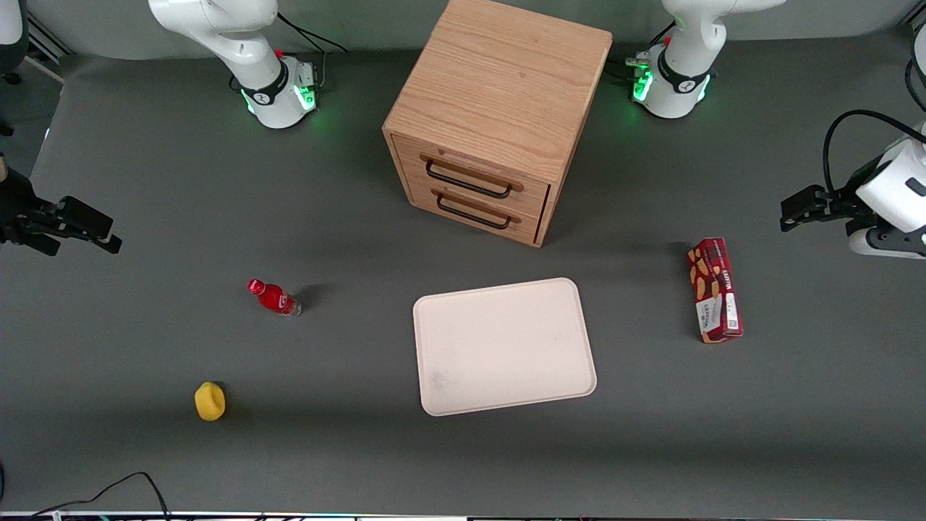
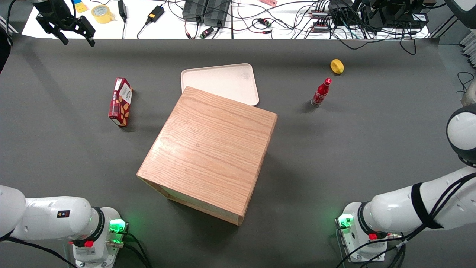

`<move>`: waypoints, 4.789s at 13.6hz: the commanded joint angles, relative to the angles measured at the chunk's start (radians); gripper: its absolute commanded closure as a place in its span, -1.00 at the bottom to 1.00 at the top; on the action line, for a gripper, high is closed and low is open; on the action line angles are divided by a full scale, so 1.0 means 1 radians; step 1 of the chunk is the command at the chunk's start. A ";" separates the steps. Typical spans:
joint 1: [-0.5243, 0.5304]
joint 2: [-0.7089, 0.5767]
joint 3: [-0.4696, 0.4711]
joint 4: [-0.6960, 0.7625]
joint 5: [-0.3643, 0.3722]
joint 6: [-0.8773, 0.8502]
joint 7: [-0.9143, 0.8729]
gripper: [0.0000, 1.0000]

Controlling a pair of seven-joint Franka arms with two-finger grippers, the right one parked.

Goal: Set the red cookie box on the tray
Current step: 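Move the left gripper down over the red cookie box, then close the left gripper on the red cookie box and lift it, then carry the held box over the white tray and lower it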

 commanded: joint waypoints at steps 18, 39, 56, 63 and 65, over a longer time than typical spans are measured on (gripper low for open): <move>-0.004 0.028 0.003 0.000 0.004 -0.009 -0.011 -1.00; 0.016 0.358 0.013 -0.340 -0.010 0.629 0.011 -0.53; -0.288 0.656 0.003 0.352 -0.019 0.152 -0.488 1.00; -0.418 0.725 0.003 0.366 -0.022 0.320 -0.624 1.00; -0.431 0.745 0.003 0.369 -0.023 0.363 -0.644 1.00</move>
